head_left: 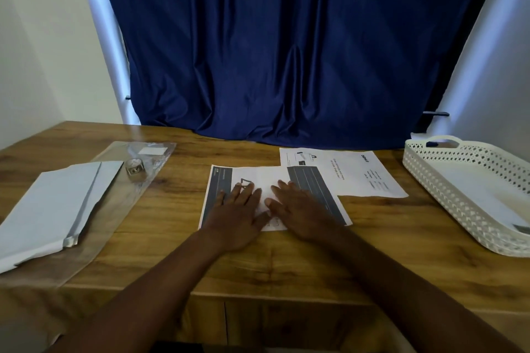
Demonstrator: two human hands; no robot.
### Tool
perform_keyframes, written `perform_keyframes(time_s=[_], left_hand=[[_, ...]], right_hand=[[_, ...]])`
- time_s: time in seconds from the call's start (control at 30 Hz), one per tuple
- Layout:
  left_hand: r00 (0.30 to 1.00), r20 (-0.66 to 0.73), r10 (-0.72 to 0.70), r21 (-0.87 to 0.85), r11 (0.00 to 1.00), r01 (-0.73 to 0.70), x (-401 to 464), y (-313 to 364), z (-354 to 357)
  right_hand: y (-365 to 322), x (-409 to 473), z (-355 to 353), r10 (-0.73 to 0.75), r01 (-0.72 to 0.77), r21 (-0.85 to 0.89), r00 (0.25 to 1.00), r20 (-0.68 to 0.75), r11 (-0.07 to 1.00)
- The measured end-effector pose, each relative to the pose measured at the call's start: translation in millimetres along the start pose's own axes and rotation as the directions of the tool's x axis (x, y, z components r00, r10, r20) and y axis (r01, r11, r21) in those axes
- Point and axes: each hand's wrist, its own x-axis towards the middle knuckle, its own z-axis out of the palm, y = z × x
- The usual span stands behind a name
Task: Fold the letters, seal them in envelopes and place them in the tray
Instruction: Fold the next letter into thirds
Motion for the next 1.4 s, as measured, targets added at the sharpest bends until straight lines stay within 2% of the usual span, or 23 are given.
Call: perform_keyframes(time_s=[0.13,0.3,0.47,0.57,0.7,0.77,0.9,1.03,1.23,1.3,1.4], left_hand=[[0.997,-0.014,-0.08,0.003,0.997,0.08,-10,-33,1],[0.993,-0.002,-0.116,-0.004,0.993,0.116,-17,-41,-4],[0.994,0.045,-0.103,0.017,0.995,0.103,-15,-38,-24],[0.997,0.0,-0.082,0.002,0.997,0.082,-3,-35,-38],[0.997,-0.061,0.037,-0.067,0.997,-0.041,24,-21,-47],[0.996,-0.043,0.083,-0.072,0.994,-0.086,39,-20,-48],[0.993,0.044,0.107,-0.117,0.988,-0.102,58,-35,-40],[0.993,-0.008,0.121,-0.113,0.986,-0.121,62,-39,-20],[0.993,-0.022,0.117,-0.119,0.986,-0.119,65,-36,-18],[0.993,-0.024,0.117,-0.141,0.983,-0.119,66,-37,-18],[0.993,-0.025,0.12,-0.16,0.98,-0.122,70,-38,-19]], right_hand=[[48,-11,-5,0.054,-0.058,-0.135,0.998,-0.04,0.989],[69,-20,-6,0.224,-0.228,-0.087,0.973,-0.054,0.97],[65,-30,-10,0.339,-0.383,-0.119,0.898,-0.282,0.916],[61,-34,-14,0.383,-0.452,-0.184,0.869,-0.314,0.873],[54,-32,-13,0.382,-0.467,-0.211,0.857,-0.345,0.859],[52,-32,-11,0.361,-0.454,-0.223,0.861,-0.358,0.862],[51,-34,-11,0.37,-0.457,-0.199,0.857,-0.359,0.867],[53,-33,-13,0.405,-0.483,-0.165,0.843,-0.355,0.86],[49,-27,-21,0.381,-0.409,-0.012,0.859,-0.342,0.912],[42,-19,-28,0.429,-0.394,0.17,0.837,-0.339,0.903],[40,2,-50,0.534,-0.361,0.553,0.824,-0.188,0.751]])
